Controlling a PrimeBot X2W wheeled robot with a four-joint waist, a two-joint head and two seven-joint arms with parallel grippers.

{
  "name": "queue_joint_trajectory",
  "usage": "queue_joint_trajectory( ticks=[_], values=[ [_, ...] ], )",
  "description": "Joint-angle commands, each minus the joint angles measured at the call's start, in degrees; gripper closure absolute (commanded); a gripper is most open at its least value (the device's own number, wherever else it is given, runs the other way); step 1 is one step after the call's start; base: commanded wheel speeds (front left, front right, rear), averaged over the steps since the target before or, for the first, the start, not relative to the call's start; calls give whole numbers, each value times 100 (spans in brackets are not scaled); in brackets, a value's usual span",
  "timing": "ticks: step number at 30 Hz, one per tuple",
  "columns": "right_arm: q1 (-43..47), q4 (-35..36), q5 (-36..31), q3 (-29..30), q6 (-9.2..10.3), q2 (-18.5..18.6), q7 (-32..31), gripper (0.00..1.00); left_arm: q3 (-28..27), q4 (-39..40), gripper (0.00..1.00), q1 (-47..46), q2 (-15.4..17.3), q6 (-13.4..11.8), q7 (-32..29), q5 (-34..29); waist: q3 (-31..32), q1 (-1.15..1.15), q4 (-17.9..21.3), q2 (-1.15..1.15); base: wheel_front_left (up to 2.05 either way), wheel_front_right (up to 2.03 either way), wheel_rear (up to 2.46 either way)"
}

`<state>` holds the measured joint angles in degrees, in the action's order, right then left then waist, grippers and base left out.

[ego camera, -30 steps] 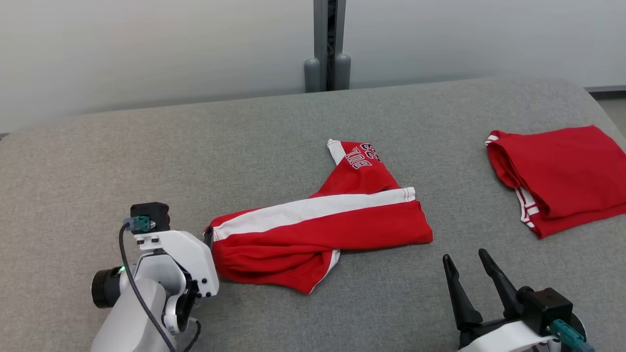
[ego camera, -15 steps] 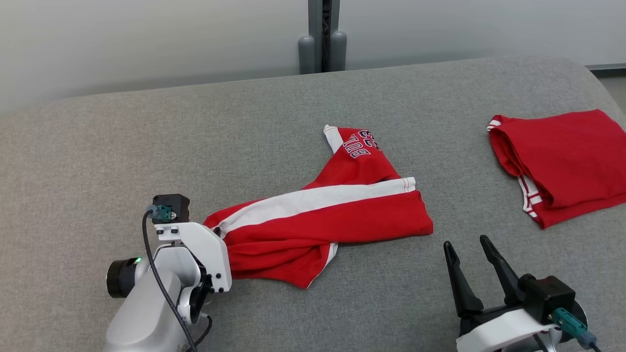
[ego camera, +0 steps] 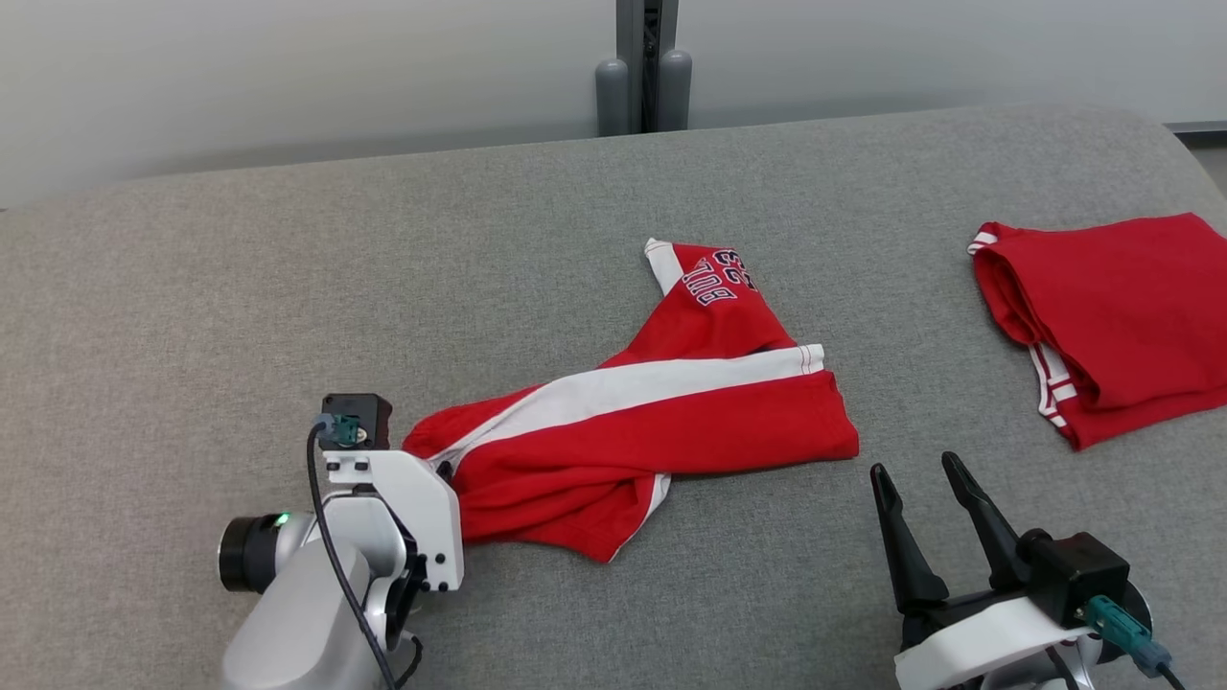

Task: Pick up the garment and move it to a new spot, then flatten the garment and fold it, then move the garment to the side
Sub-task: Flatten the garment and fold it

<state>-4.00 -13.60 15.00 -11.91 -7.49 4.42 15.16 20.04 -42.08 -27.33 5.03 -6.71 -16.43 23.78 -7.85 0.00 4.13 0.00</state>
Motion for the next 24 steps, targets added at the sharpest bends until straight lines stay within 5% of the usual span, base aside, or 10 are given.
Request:
queue_joint_trajectory(
  ticks=[1,6,12,24],
  values=[
    [-10,-8,17,3,-2,41,9,0,15,13,25,72,22,-10,-22,14,9,0,-7,0,0,0,0],
    [15,-36,39,-34,-2,41,9,0,101,11,100,214,-8,39,-182,80,70,0,-8,0,0,0,0],
    [43,-28,57,-37,-2,79,9,0,159,130,100,336,5,39,-178,106,153,0,11,0,0,0,0],
    [-317,-159,336,-110,-2,30,9,0,81,1210,100,681,176,-70,1397,-125,222,0,-104,0,0,0,0]
  ],
)
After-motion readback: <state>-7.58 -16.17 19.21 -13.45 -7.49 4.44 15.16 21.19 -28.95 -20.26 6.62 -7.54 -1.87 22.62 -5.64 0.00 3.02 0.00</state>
